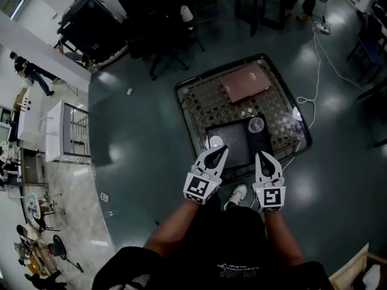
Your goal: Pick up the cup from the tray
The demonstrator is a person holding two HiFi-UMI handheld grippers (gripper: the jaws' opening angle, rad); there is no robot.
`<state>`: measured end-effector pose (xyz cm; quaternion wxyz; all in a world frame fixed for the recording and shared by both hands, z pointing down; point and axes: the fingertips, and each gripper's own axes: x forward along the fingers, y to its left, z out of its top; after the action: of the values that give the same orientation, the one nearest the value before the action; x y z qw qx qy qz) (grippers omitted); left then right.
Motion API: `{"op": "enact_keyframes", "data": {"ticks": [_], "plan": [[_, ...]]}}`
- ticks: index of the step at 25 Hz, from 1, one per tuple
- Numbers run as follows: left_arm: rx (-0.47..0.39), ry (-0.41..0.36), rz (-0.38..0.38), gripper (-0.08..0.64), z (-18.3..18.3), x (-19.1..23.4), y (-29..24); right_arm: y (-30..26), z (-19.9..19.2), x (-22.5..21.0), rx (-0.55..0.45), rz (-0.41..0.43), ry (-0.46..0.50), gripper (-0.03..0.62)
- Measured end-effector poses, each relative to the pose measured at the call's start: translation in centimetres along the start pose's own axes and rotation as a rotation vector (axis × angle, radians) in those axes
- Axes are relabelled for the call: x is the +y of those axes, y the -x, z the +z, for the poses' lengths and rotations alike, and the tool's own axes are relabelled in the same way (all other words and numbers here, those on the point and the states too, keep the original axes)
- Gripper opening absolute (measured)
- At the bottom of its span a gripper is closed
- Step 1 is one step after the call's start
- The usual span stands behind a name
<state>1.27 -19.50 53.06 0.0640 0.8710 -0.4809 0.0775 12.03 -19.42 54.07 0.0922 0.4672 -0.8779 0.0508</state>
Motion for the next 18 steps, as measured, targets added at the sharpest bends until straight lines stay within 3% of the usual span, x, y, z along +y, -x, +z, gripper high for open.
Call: {"op": "enact_keyframes", "data": {"ticks": [18], "plan": [[0.082, 0.066, -0.044, 0.009, -4.5, 3.4, -4.4, -6.2, -7.3, -1.9, 0.146, -0.026, -0.106, 0.014]]}}
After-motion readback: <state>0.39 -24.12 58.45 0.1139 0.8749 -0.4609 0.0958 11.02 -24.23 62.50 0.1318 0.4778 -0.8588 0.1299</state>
